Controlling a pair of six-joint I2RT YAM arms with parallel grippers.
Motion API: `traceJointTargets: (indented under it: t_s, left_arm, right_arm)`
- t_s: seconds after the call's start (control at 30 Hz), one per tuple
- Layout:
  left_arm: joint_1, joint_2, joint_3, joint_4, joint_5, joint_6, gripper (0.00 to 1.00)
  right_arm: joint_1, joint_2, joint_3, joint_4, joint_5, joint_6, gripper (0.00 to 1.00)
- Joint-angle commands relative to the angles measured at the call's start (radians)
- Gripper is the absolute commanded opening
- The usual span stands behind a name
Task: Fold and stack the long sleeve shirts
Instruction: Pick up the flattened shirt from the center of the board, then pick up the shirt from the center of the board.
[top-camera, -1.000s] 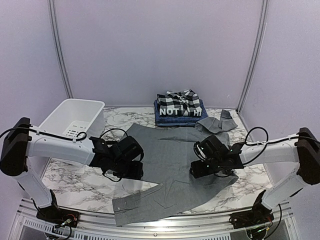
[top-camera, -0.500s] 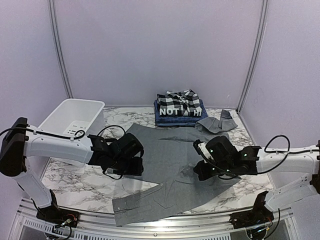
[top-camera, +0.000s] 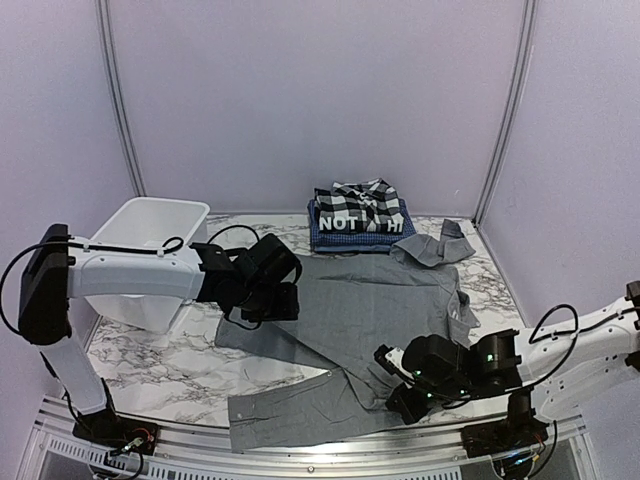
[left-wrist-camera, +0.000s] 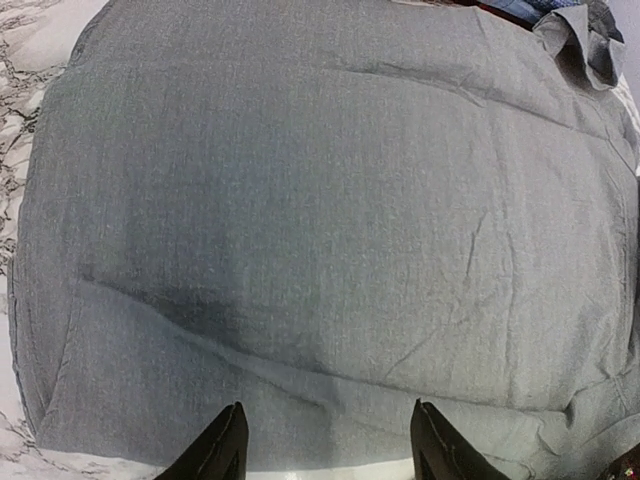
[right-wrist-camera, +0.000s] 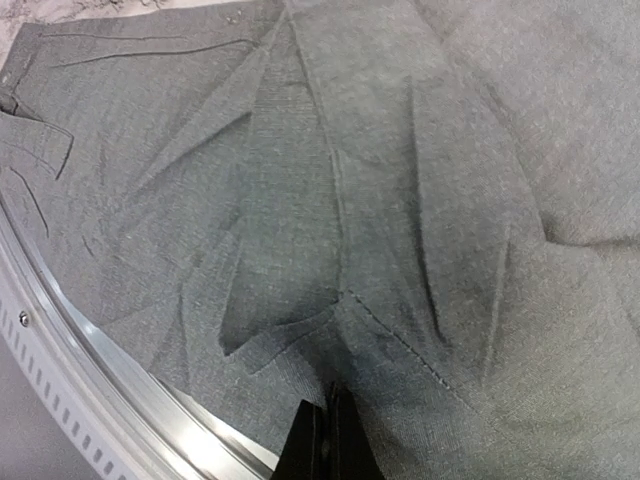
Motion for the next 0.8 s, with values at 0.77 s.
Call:
traceJointTargets:
  t_s: [0.77]
  left_arm:
    - [0.146, 0.022, -0.045, -0.165, -0.105, -0.043, 0.58]
  right_arm:
    - [0.018, 0.052, -0.04, -0.062, 0.056, 0.167, 0.0]
